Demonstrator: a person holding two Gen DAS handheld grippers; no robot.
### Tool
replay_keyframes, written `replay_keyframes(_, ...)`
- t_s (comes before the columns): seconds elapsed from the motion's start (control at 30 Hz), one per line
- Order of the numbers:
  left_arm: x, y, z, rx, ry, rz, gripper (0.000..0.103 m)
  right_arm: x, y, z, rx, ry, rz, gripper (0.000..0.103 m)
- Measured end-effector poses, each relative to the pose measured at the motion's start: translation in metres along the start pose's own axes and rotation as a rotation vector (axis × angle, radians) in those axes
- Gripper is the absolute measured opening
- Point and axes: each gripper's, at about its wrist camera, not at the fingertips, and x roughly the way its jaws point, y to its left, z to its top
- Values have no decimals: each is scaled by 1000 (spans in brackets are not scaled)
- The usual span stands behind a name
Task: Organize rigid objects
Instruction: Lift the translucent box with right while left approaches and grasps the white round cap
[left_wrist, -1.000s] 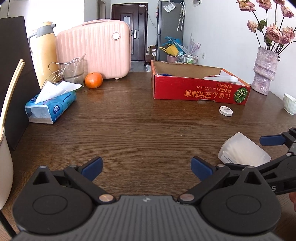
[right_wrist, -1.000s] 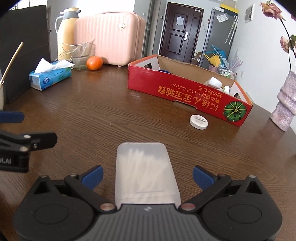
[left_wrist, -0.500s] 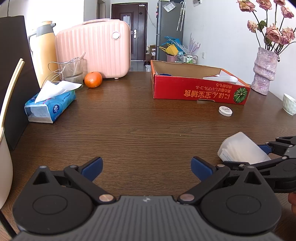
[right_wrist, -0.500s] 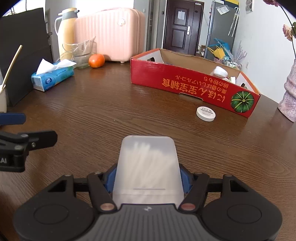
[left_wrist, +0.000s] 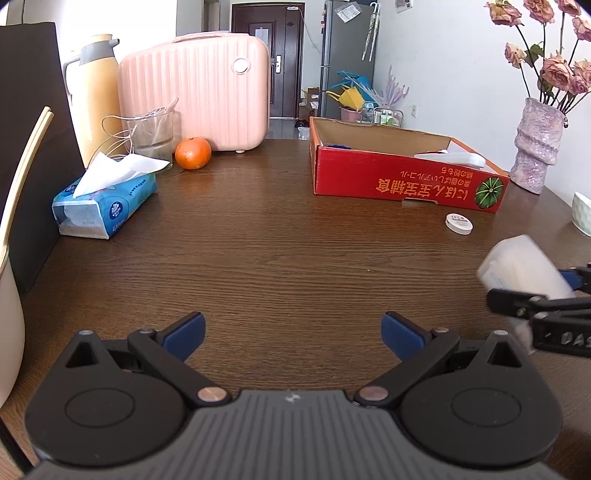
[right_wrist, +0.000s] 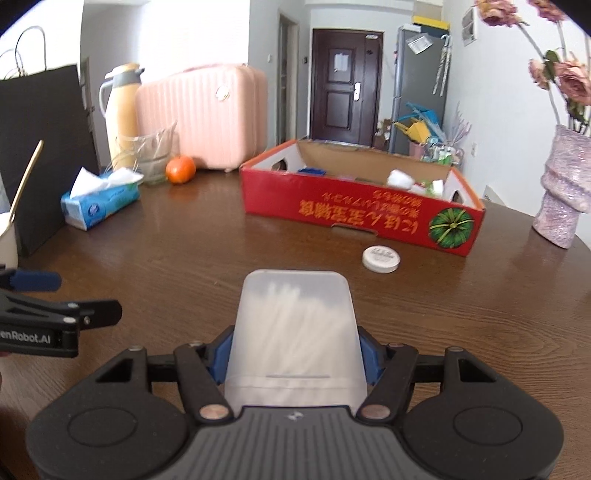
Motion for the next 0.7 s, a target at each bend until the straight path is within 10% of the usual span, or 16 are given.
replay_keyframes(0.7,5,-15,1,15,-18,30,103,-15,-81,-5,168,-138,-127,65)
